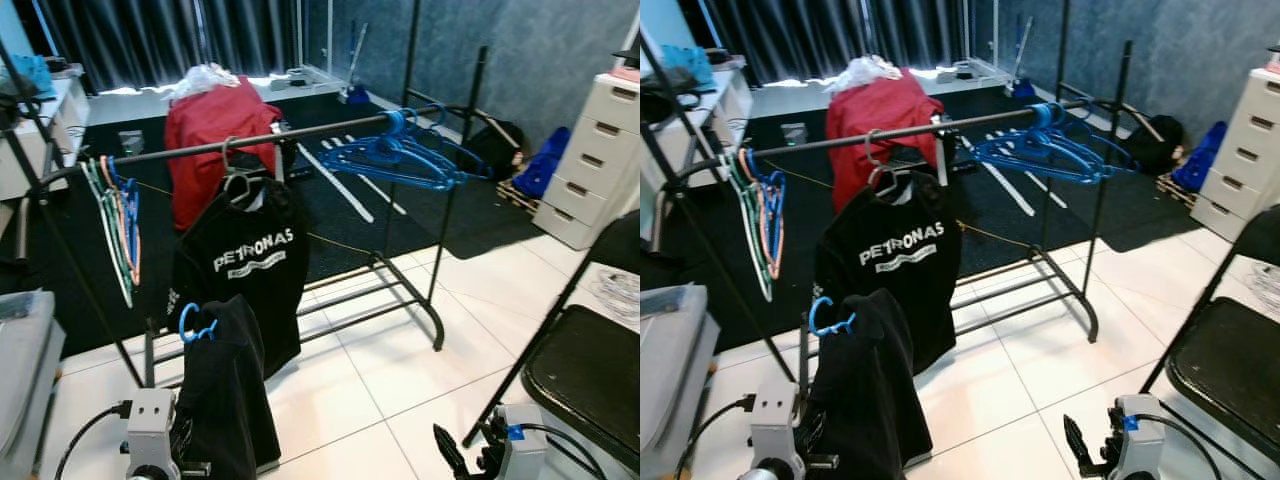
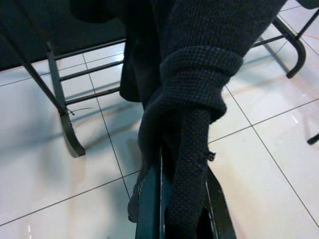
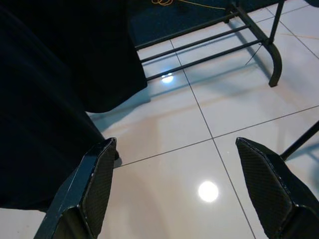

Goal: Hang hanger

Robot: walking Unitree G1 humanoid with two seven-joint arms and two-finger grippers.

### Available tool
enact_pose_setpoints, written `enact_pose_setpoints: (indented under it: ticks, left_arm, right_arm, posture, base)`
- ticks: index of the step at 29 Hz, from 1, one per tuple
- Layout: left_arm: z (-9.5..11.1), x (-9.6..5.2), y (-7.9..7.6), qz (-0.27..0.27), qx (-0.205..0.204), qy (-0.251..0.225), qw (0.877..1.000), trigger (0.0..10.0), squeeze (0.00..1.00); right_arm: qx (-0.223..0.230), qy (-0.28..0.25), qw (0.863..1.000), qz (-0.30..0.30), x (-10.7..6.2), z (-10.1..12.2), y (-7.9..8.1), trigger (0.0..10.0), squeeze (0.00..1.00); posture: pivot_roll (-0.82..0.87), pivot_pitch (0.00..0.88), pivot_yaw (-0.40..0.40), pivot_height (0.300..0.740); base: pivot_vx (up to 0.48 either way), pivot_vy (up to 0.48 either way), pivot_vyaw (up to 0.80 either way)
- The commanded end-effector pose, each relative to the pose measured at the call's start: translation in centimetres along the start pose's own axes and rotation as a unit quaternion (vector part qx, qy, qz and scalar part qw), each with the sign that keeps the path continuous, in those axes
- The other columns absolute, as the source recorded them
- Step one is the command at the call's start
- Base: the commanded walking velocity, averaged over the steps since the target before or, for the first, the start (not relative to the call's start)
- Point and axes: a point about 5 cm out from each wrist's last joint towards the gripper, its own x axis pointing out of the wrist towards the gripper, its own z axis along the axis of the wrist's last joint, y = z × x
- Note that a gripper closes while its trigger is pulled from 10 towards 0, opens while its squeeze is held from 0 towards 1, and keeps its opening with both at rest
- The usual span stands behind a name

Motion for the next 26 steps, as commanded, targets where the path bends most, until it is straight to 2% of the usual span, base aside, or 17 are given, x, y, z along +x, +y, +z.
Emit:
enact_pose_setpoints:
  ticks: [1, 4, 8, 9, 10, 11, 12, 13, 15, 16, 19, 20, 21, 22, 23, 24, 26]
  left_arm:
    - [1.3, 0.1, 0.3, -0.018, 0.021, -0.034, 0.999, 10.0, 0.00]
    - [2.5, -0.4, 0.4, -0.071, 0.039, -0.055, 0.995, 10.0, 0.00]
    - [3.4, -0.7, 0.6, -0.094, 0.038, -0.065, 0.993, 10.0, 0.00]
    - [4.7, -1.0, 0.8, -0.120, 0.056, -0.077, 0.988, 10.0, 0.00]
    - [4.7, -1.0, 0.8, -0.120, 0.056, -0.077, 0.988, 10.0, 0.00]
    - [5.8, -1.3, 0.8, -0.141, 0.071, -0.088, 0.983, 10.0, 0.00]
    - [7.4, -1.7, 0.4, -0.186, 0.096, -0.103, 0.972, 10.0, 0.00]
    - [7.4, -1.7, 0.4, -0.186, 0.096, -0.103, 0.972, 10.0, 0.00]
    - [9.2, -2.4, -0.4, -0.253, 0.127, -0.120, 0.952, 10.0, 0.00]
    - [9.2, -2.4, -0.4, -0.253, 0.127, -0.120, 0.952, 10.0, 0.00]
    - [11.6, -3.1, -1.6, -0.334, 0.190, -0.136, 0.913, 10.0, 0.00]
    - [11.6, -3.1, -1.6, -0.334, 0.190, -0.136, 0.913, 10.0, 0.00]
    - [12.0, -3.0, -1.4, -0.349, 0.232, -0.125, 0.899, 10.0, 0.00]
    - [12.0, -3.0, -1.4, -0.349, 0.232, -0.125, 0.899, 10.0, 0.00]
    - [12.2, -2.9, -1.2, -0.355, 0.260, -0.116, 0.890, 10.0, 0.00]
    - [12.2, -2.9, -1.2, -0.355, 0.260, -0.116, 0.890, 10.0, 0.00]
    - [14.4, -2.4, 0.3, -0.341, 0.338, -0.123, 0.868, 10.0, 0.00]
  right_arm:
    - [0.011, 0.007, 1.000, -0.008, -0.2, -0.6, -0.2, 10.0, 0.00]
    - [0.016, 0.011, 1.000, -0.012, -0.2, -0.7, -0.4, 10.0, 0.00]
    - [0.014, 0.013, 1.000, -0.014, -0.2, -0.7, -0.5, 10.0, 0.00]
    - [0.019, 0.013, 0.999, -0.024, -0.2, -0.8, -0.7, 10.0, 0.00]
    - [0.019, 0.013, 0.999, -0.024, -0.2, -0.8, -0.7, 10.0, 0.00]
    - [0.026, 0.012, 0.999, -0.032, -0.1, -0.7, -0.8, 10.0, 0.00]
    - [0.040, -0.001, 0.999, -0.029, 0.2, 0.4, -1.3, 10.0, 0.00]
    - [0.040, -0.001, 0.999, -0.029, 0.2, 0.4, -1.3, 10.0, 0.00]
    - [0.047, -0.026, 0.999, -0.010, 0.6, 2.4, -1.6, 10.0, 0.00]
    - [0.047, -0.026, 0.999, -0.010, 0.6, 2.4, -1.6, 10.0, 0.00]
    - [-0.041, -0.072, 0.995, 0.063, 0.1, 7.4, -1.1, 10.0, 0.00]
    - [-0.041, -0.072, 0.995, 0.063, 0.1, 7.4, -1.1, 10.0, 0.00]
    - [-0.072, -0.089, 0.990, 0.081, -0.3, 8.9, -0.9, 10.0, 0.00]
    - [-0.072, -0.089, 0.990, 0.081, -0.3, 8.9, -0.9, 10.0, 0.00]
    - [-0.089, -0.099, 0.987, 0.091, -0.5, 9.6, -0.7, 10.0, 0.00]
    - [-0.089, -0.099, 0.987, 0.091, -0.5, 9.6, -0.7, 10.0, 0.00]
    - [-0.143, -0.150, 0.973, 0.100, -1.4, 12.2, -0.8, 10.0, 0.00]
  posture:
    - [-0.07, 0.014, 0.004, 0.740]
    - [-0.05, 0.004, 0.010, 0.740]
    - [-0.05, 0.004, 0.010, 0.740]
    - [-0.04, 0.000, 0.003, 0.740]
    - [-0.04, 0.000, 0.003, 0.740]
    - [-0.04, 0.000, 0.003, 0.740]
    - [-0.04, 0.000, -0.005, 0.740]
    - [-0.04, 0.000, -0.005, 0.740]
    - [-0.05, 0.000, -0.007, 0.740]
    - [-0.05, 0.000, -0.007, 0.740]
    - [-0.06, 0.000, -0.007, 0.740]
    - [-0.06, 0.000, -0.007, 0.740]
    - [-0.07, 0.000, -0.015, 0.740]
    - [-0.07, 0.000, -0.015, 0.740]
    - [-0.07, 0.000, -0.017, 0.740]
    - [-0.07, 0.000, -0.017, 0.740]
    - [-0.08, 0.000, -0.020, 0.740]
  base:
    - [0.000, 0.000, 0.00]
    - [0.000, 0.000, 0.00]
    - [0.000, 0.000, 0.00]
    - [0.000, 0.000, 0.00]
    - [0.000, 0.000, 0.00]
    - [0.000, 0.000, 0.00]
    - [0.000, 0.000, 0.00]
    - [0.000, 0.000, 0.00]
    - [0.000, 0.000, 0.00]
    - [0.000, 0.000, 0.00]
    - [0.000, 0.000, 0.00]
    - [0.000, 0.000, 0.00]
    - [0.000, 0.000, 0.00]
    - [0.000, 0.000, 0.00]
    - [0.000, 0.000, 0.00]
    - [0.000, 0.000, 0.00]
    - [0.000, 0.000, 0.00]
